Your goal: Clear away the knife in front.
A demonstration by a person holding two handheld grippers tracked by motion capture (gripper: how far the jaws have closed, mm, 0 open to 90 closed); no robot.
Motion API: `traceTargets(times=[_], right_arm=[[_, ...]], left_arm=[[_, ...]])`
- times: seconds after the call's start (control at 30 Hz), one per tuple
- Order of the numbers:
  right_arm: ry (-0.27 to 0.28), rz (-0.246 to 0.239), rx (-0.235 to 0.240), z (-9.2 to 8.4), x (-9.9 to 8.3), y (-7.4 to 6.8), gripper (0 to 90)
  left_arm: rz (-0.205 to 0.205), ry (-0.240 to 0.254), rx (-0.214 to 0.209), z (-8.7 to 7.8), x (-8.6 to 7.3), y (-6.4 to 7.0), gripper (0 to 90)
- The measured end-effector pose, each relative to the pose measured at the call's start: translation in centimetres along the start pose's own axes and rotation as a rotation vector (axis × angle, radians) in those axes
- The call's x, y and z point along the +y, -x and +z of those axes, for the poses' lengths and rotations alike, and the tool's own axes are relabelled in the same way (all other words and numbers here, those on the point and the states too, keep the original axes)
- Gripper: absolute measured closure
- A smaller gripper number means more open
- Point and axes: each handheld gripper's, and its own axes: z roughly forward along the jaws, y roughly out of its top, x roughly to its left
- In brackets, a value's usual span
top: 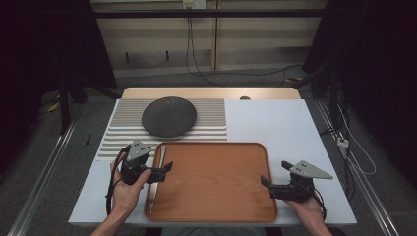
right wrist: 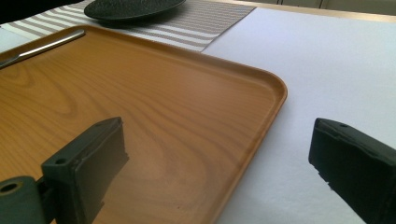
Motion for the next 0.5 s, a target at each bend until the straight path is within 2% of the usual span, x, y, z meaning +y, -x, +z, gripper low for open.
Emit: traceTargets(times=[0.27,0.5], right_arm=[[0.002,0.002,-0.008,-0.2,-0.1,0.0,3.5],[0.002,0.004,-0.01,-0.3,-0.1,0.0,3.6]], left_arm=[[-0.002,-0.016,0.036,-0.9,-1.4,-0.8,7.8],[-0.037,-0.019,0.051,-1.2,-2.8,-1.3,7.8]])
